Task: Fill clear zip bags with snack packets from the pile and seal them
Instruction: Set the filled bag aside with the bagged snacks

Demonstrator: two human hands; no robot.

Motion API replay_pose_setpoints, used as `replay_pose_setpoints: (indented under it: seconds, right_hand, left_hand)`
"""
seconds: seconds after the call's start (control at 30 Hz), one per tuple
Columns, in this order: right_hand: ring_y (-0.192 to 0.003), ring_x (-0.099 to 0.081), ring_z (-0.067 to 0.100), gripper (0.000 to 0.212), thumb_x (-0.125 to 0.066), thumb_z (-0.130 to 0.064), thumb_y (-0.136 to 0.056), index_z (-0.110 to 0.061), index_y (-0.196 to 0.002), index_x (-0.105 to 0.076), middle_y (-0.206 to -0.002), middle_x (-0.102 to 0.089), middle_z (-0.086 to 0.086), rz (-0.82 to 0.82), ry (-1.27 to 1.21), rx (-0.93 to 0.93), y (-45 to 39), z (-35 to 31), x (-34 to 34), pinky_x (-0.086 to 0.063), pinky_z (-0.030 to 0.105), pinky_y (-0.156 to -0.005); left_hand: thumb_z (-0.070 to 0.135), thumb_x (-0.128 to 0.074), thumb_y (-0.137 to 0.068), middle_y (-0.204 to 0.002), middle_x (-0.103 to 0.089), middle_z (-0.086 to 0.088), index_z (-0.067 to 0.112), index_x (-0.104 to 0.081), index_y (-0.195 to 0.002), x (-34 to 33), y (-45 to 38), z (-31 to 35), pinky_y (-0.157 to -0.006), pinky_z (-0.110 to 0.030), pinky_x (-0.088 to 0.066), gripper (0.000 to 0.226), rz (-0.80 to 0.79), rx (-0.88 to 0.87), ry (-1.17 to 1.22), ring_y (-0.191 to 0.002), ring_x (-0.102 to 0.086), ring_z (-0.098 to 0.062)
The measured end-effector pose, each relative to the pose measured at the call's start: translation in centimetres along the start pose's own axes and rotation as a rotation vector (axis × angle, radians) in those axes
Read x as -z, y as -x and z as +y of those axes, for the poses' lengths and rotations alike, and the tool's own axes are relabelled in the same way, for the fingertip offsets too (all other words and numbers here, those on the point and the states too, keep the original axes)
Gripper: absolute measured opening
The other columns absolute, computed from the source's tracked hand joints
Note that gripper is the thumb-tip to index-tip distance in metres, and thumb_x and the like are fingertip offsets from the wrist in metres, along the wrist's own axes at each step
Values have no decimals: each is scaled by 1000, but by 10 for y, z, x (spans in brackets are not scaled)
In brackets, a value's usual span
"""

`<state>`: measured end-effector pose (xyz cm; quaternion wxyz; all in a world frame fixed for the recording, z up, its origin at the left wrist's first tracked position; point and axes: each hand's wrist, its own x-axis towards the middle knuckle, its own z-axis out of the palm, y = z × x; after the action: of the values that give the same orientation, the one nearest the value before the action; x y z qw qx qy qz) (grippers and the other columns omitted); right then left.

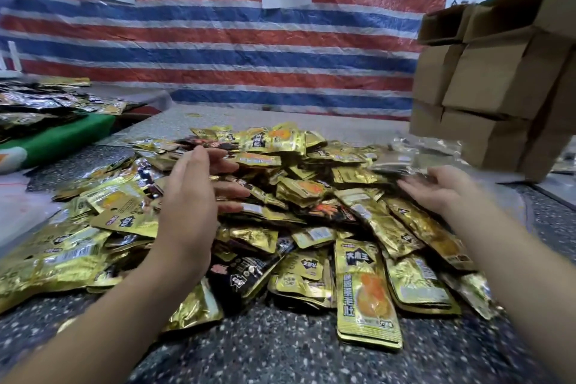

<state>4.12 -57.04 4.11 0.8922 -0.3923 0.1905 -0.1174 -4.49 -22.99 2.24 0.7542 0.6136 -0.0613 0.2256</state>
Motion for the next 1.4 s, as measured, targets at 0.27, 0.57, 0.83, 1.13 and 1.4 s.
replay_pose_setpoints:
  seconds: [0.27, 0.57, 0.83, 1.13, 1.4]
  right_hand:
    - [-59, -73, 20, 33, -37, -20, -108, 5, -102, -58, -71, -72, 17, 64, 162, -52, 0, 2, -2, -56, 23, -47]
    - [-129, -53, 34, 42, -39, -7, -105, 13, -141, -35, -131, -55, 30, -113, 55, -86, 10, -1, 6, -44, 40, -109]
    - [-53, -63, 14, 34, -47, -26, -103, -17, -71, -51, -54, -59, -2, -196, 482, 68, 62, 16, -17, -55, 30, -60]
    - [-55, -58, 13, 30, -57, -35, -89, -10, -74, -60, -64, -61, 4, -553, 635, 143, 118, 73, -12, -52, 23, -52]
    - [-45, -47, 16, 48, -45, -43, -102, -15, -63, -47, -46, -39, -1, -434, 826, 289, 118, 81, -9, -38, 24, -47]
  left_hand:
    - [34, -29, -107, -88, -70, -1, 18, -59, -104, 0, -2, 0, -46, -23, -48, 34, -34, 15, 12, -57, -63, -15]
    - [29, -33, -107, -81, -69, 3, 16, -59, -100, 0, -1, 0, -45, -22, -47, 30, -63, 15, -6, -55, -61, -15]
    - [34, -42, -104, -66, -64, -1, 19, -62, -75, 1, 0, -5, -48, -22, -46, 38, -97, -7, -124, -52, -58, -14]
    - [50, -44, -98, -56, -46, -6, 11, -51, -71, 2, 3, -11, -46, -30, -32, 48, -160, -118, -271, -49, -36, -20]
    - [69, -28, -91, -40, -33, 3, -1, -39, -53, 4, 0, -5, -37, -23, -23, 81, -172, -234, -422, -37, -30, -13]
